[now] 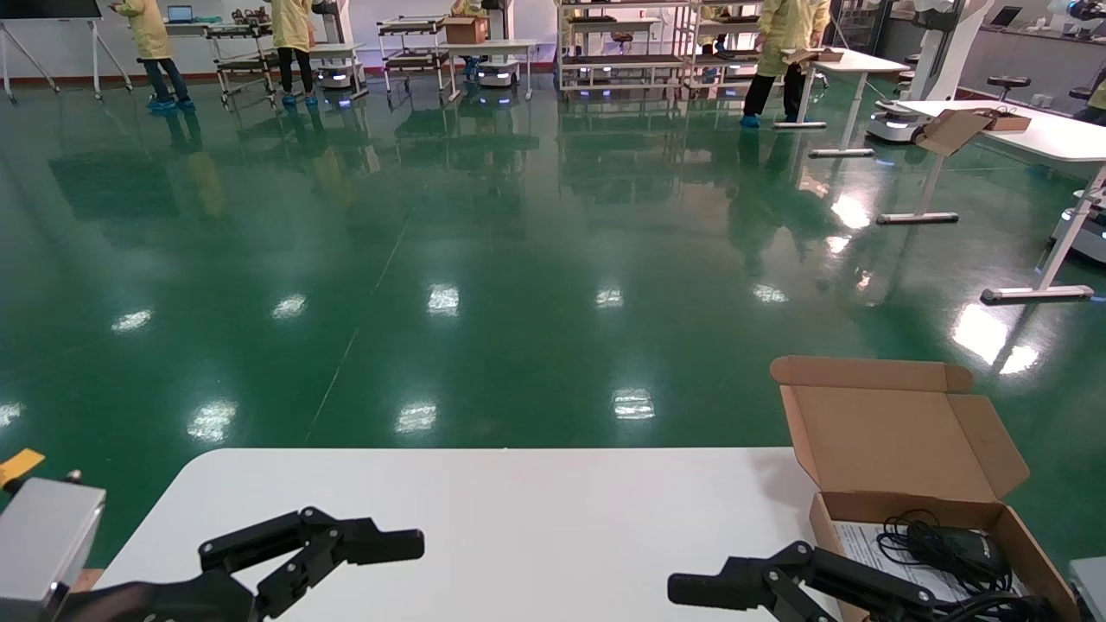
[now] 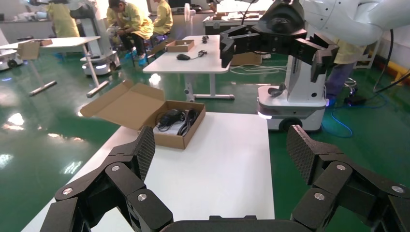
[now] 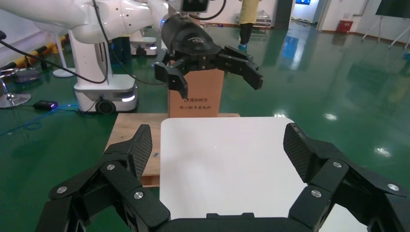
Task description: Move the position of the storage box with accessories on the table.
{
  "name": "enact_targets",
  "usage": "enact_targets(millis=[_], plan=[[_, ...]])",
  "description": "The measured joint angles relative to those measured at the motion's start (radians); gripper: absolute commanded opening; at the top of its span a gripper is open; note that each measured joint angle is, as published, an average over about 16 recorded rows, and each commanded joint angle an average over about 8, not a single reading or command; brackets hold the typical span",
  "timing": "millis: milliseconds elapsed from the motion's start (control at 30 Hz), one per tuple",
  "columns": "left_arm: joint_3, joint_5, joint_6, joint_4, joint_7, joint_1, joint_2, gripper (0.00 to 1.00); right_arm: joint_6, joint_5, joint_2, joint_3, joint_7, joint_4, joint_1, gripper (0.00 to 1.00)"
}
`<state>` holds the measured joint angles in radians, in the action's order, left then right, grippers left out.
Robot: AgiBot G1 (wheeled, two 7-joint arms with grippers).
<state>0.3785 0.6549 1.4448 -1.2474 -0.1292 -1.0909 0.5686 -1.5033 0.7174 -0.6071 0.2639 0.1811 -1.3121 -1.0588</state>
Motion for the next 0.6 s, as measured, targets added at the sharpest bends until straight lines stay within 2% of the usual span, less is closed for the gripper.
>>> enact_targets(millis=[600], plan=[[0.000,0.000,0.000,0.000,0.000,0.000,0.000,1.00,0.005,0.009,-0.002,0.011,0.005,0.019,-0.010,1.00]])
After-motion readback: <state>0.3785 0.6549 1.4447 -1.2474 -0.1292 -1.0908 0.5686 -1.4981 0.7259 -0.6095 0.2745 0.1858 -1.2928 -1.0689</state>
